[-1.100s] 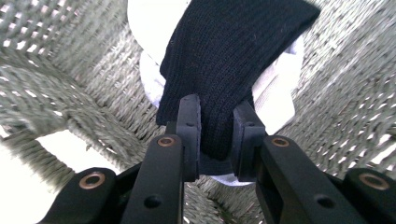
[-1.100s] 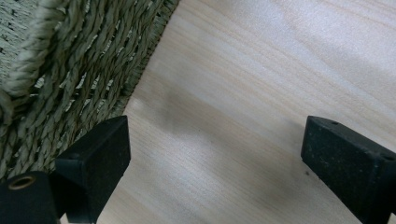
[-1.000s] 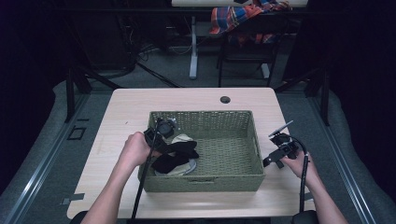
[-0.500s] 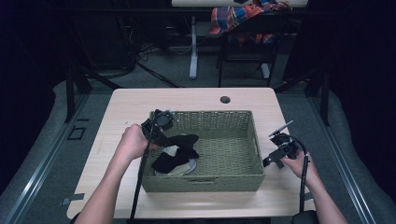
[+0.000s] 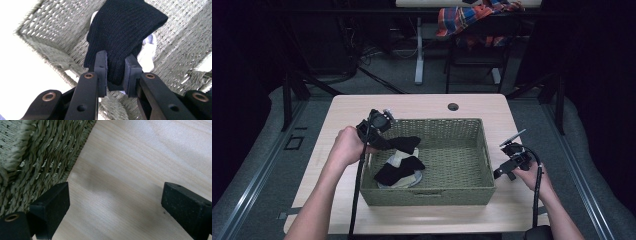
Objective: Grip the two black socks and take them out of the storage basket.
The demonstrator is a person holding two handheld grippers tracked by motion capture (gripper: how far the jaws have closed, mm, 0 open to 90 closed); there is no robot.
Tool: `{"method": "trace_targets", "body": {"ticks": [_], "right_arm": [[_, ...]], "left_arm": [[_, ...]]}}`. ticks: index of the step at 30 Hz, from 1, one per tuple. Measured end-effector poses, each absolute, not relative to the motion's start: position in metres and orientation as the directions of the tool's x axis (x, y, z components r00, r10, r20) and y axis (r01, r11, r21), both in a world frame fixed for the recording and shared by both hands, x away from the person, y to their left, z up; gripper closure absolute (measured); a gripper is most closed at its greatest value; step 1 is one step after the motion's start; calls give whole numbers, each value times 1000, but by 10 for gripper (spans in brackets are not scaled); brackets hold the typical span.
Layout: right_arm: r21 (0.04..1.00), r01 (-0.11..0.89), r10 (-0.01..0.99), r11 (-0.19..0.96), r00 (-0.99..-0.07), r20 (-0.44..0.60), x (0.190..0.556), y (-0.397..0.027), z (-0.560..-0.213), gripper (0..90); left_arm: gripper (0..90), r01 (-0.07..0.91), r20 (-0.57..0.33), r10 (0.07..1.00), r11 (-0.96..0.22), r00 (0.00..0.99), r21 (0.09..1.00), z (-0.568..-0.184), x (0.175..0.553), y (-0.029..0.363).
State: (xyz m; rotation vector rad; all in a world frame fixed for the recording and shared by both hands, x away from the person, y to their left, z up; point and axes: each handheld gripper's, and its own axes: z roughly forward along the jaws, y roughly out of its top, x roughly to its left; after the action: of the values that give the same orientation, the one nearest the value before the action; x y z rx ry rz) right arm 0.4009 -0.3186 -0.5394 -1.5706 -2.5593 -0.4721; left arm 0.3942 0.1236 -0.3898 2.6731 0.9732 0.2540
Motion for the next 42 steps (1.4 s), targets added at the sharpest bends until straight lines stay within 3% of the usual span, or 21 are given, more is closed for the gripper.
{"method": "trace_targets", "body": {"ticks": [8, 19, 42], "right_arm": [[203, 882, 852, 426, -466, 237, 401, -319, -539, 82], [203, 883, 853, 423, -464, 240, 401, -319, -539, 82], [208, 887, 856, 413, -456, 243, 401, -318, -540, 83]], "left_arm": [[766, 612, 79, 674, -707, 734, 355, -377, 391, 138], [767, 677, 72, 759, -616, 647, 402, -362, 384, 188], [767, 794, 35, 896, -410, 443, 449, -369, 358, 283]]}}
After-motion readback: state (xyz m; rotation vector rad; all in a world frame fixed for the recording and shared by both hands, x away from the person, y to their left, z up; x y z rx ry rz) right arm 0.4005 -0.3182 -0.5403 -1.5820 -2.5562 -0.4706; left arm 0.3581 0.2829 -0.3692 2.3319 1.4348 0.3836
